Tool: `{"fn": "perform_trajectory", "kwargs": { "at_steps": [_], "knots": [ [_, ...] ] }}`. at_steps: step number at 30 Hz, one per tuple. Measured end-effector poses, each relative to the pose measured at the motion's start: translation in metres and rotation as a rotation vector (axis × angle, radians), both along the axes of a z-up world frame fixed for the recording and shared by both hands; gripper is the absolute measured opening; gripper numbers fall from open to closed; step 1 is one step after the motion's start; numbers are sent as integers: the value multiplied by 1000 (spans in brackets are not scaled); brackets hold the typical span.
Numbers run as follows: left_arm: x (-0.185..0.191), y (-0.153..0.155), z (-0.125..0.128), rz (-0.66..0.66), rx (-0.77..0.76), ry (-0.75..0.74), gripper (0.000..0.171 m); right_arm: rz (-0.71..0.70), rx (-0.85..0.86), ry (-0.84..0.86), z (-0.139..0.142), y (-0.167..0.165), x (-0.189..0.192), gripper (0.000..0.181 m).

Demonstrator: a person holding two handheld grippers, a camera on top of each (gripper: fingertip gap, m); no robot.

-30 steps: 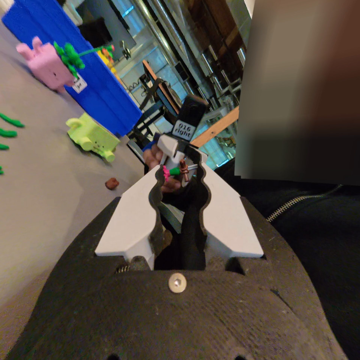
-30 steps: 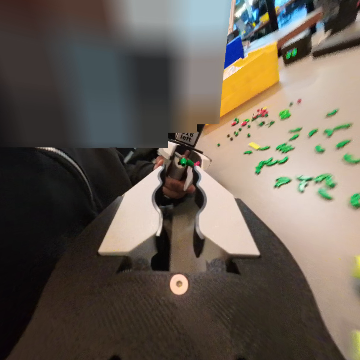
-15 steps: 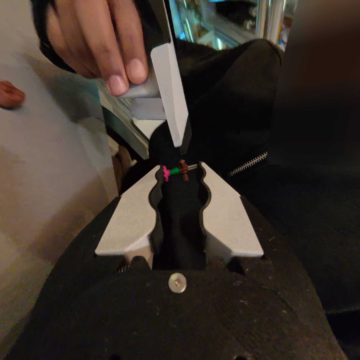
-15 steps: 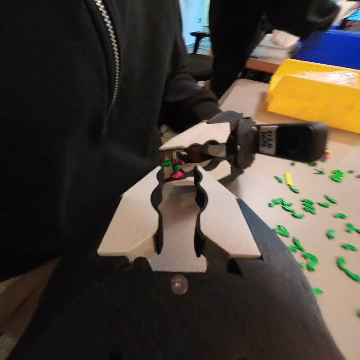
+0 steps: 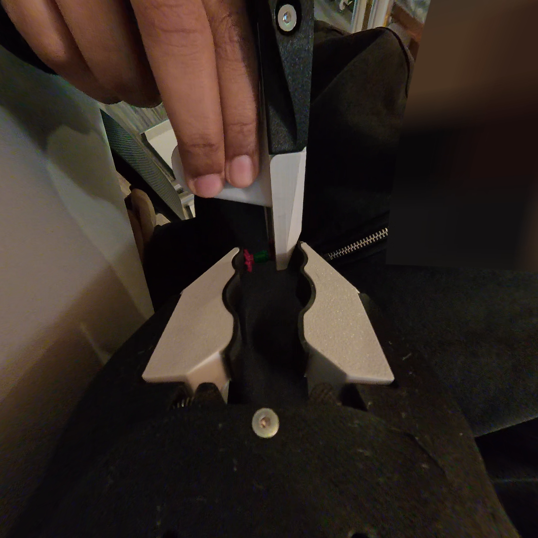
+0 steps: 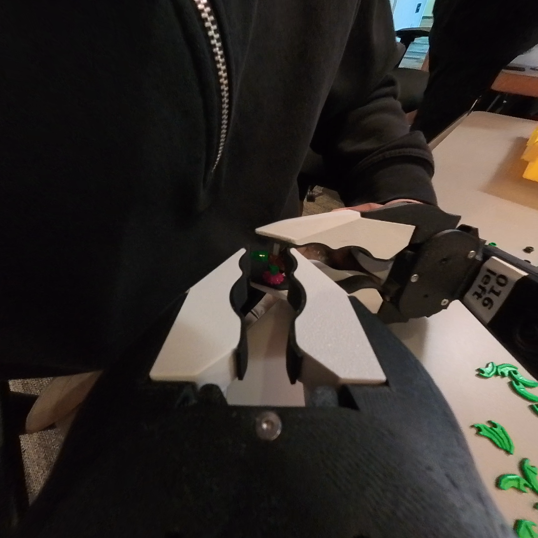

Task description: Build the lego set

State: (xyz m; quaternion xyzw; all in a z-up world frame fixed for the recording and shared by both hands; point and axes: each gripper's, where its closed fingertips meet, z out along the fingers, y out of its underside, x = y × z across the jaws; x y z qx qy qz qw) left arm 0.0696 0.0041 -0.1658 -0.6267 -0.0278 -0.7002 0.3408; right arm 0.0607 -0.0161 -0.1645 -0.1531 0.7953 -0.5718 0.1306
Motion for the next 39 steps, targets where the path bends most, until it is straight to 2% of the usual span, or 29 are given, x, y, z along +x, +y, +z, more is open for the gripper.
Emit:
{"fn": "perform_trajectory", "kwargs": {
  "at_steps": [17,23,26,28,31,34,37,39],
  "knots": [
    [-3,3,1,-10,-28,-52,31,8,38,-2,0,2,-2,19],
    [-9,5,5,17,-21,-83,31,-43,11,-17,3,3,-7,20],
    [-11,8,4,62,-11,-60,31,-123,22,20,2,7,-13,22],
    [-14,8,6,102,11,-46,32,-215,53,29,3,16,-23,46],
    [-25,13,2,218,14,18,31,-417,-12,-16,21,32,-40,47],
    [-38,19,-12,372,6,218,32,-639,-119,-56,32,48,-54,43],
    [-58,24,-26,532,-14,454,32,-836,-168,-45,26,58,-61,42],
    [-61,22,-25,563,3,492,32,-895,-197,-7,22,56,-56,42]
  ]
}}
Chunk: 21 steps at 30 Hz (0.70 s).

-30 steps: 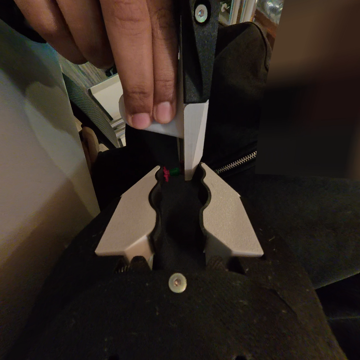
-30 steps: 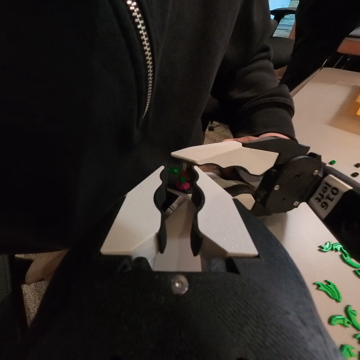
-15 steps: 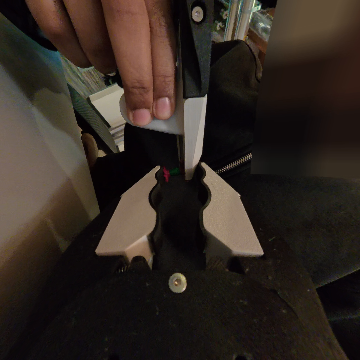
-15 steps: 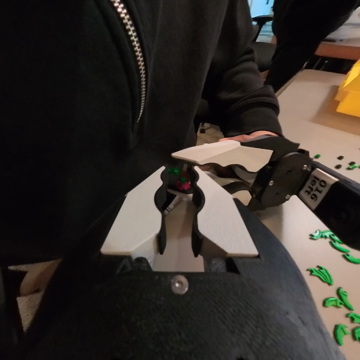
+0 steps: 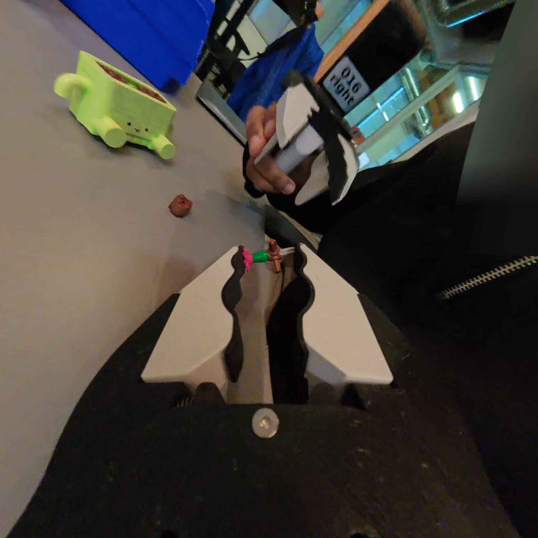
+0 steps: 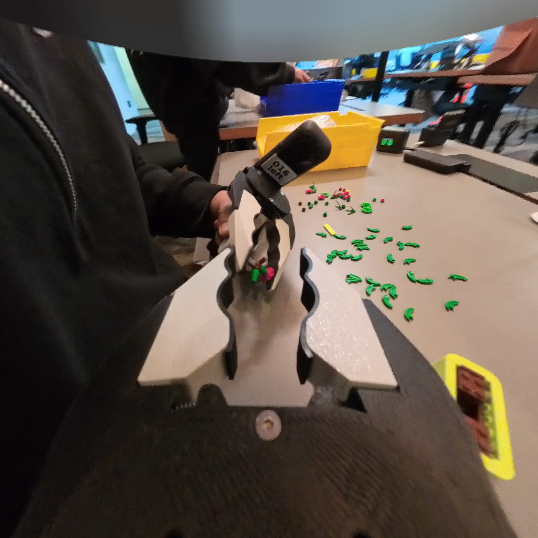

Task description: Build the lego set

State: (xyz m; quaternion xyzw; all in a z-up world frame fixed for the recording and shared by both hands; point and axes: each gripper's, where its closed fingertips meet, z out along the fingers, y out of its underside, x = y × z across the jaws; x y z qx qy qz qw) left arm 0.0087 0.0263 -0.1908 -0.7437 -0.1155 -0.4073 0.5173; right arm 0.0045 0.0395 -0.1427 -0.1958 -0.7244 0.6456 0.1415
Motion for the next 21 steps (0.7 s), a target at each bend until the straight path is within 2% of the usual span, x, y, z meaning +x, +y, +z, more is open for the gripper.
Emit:
{"fn": "perform_trajectory", "kwargs": {
  "at_steps": [3,9,12,16,21],
  "knots": [
    [6,-4,3,-18,14,-43,32,6,53,81,-10,-17,16,42],
    [29,-13,5,-113,22,-111,31,176,352,185,-37,-44,35,44],
    [38,-14,3,-145,10,-108,32,246,406,219,-36,-52,37,43],
    [45,-16,8,-164,26,-137,32,296,483,264,-40,-55,35,31],
    [37,-17,14,-119,69,-187,32,269,445,288,-36,-57,28,24]
  ]
}}
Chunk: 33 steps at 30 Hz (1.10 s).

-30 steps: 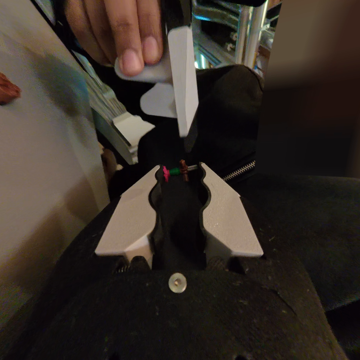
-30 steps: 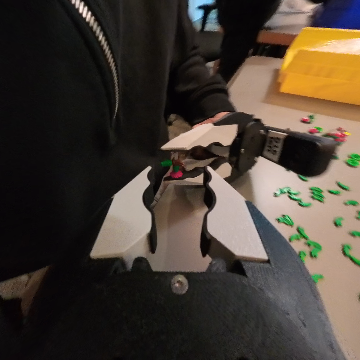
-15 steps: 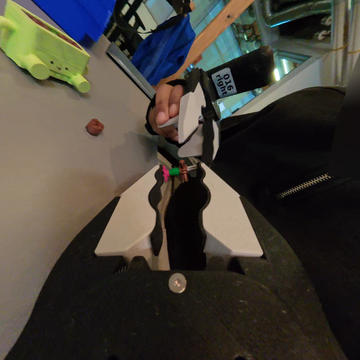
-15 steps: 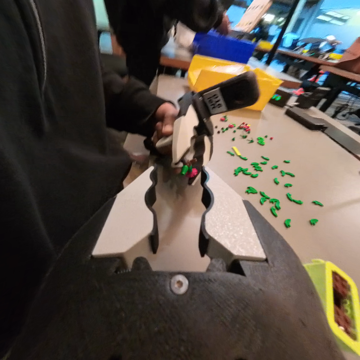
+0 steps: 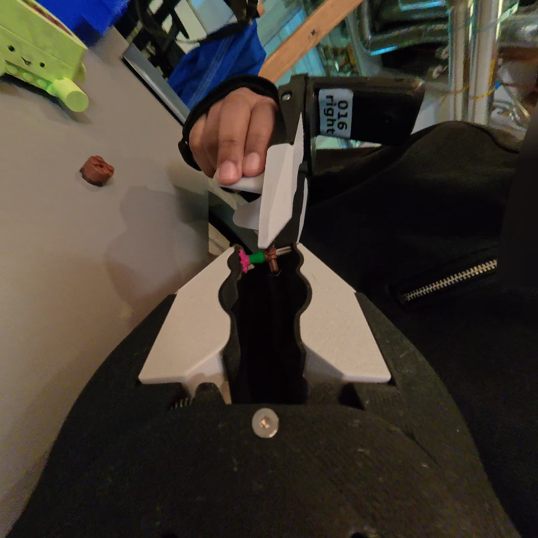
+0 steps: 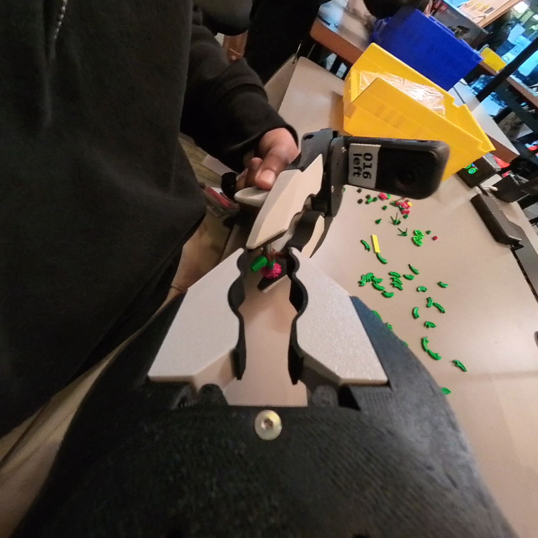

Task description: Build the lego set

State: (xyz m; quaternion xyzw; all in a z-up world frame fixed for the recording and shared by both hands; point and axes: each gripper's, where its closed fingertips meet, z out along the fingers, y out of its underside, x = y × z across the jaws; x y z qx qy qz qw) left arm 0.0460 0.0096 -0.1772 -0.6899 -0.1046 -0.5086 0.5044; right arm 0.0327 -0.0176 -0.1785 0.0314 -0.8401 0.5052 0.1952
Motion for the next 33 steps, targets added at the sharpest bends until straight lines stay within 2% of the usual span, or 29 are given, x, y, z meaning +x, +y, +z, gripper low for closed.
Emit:
{"fn": "perform_trajectory", "kwargs": {
  "at_steps": [3,5,7,9,12,15,18,23,28,33],
  "knots": [
    [-14,3,7,86,35,-47,40,-51,-55,49,8,2,-8,15],
    [-17,2,11,99,58,-59,30,-92,-83,57,11,3,-12,15],
    [-20,4,9,113,48,-58,30,-130,-100,59,10,4,-16,14],
    [-25,6,8,144,42,-45,38,-173,-115,71,8,7,-20,15],
    [-32,8,5,207,47,50,56,-238,-148,59,7,11,-24,15],
    [-33,9,1,250,51,202,61,-337,-208,71,14,17,-32,14],
    [-31,12,8,291,101,253,60,-418,-258,87,19,21,-36,15],
    [-31,16,18,380,170,168,53,-525,-282,156,24,26,-41,15],
    [-38,16,23,498,200,129,41,-556,-287,188,27,24,-41,14],
    [-40,14,26,504,216,105,38,-555,-297,189,29,22,-41,14]
  ]
}}
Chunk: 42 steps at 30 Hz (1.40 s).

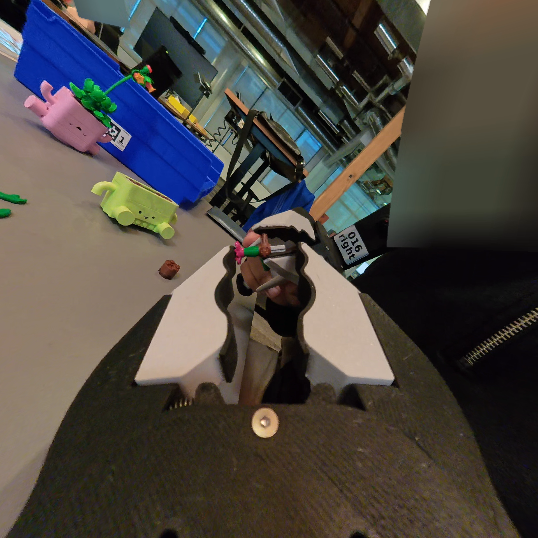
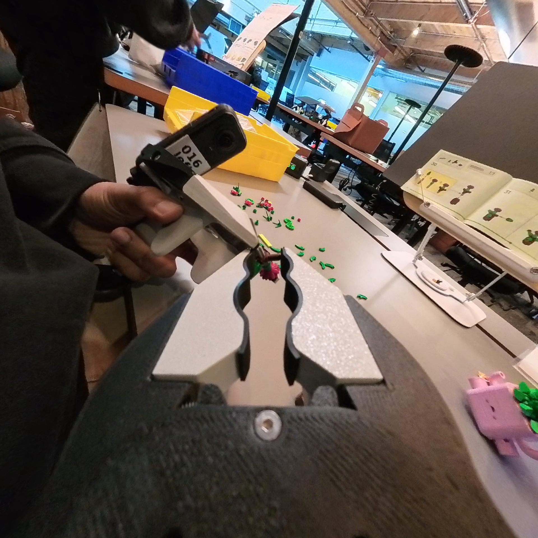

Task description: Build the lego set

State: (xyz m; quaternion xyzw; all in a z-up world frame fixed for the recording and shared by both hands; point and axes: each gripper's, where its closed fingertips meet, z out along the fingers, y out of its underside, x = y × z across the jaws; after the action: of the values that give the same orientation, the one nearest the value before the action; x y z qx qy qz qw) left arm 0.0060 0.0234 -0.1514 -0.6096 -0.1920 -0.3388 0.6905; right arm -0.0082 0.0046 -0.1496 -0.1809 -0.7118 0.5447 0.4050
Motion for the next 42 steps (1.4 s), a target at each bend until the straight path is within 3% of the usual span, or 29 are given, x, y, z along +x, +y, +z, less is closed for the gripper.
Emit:
{"fn": "perform_trajectory", "kwargs": {
  "at_steps": [10,17,21,27,35,42],
  "knots": [
    [3,-1,1,-53,13,-28,30,54,21,0,1,-2,7,15],
    [0,-4,2,-53,21,-35,30,128,-43,-55,6,0,14,31],
    [7,-5,-1,-121,3,-19,30,252,-74,-198,2,8,24,29],
    [27,-4,-5,-221,-29,56,30,490,-265,-466,9,5,45,26],
    [40,-7,-2,-315,-8,48,30,592,-463,-555,13,5,49,16],
    [46,-9,-2,-346,-2,66,30,618,-466,-593,5,-1,54,12]
  ]
}}
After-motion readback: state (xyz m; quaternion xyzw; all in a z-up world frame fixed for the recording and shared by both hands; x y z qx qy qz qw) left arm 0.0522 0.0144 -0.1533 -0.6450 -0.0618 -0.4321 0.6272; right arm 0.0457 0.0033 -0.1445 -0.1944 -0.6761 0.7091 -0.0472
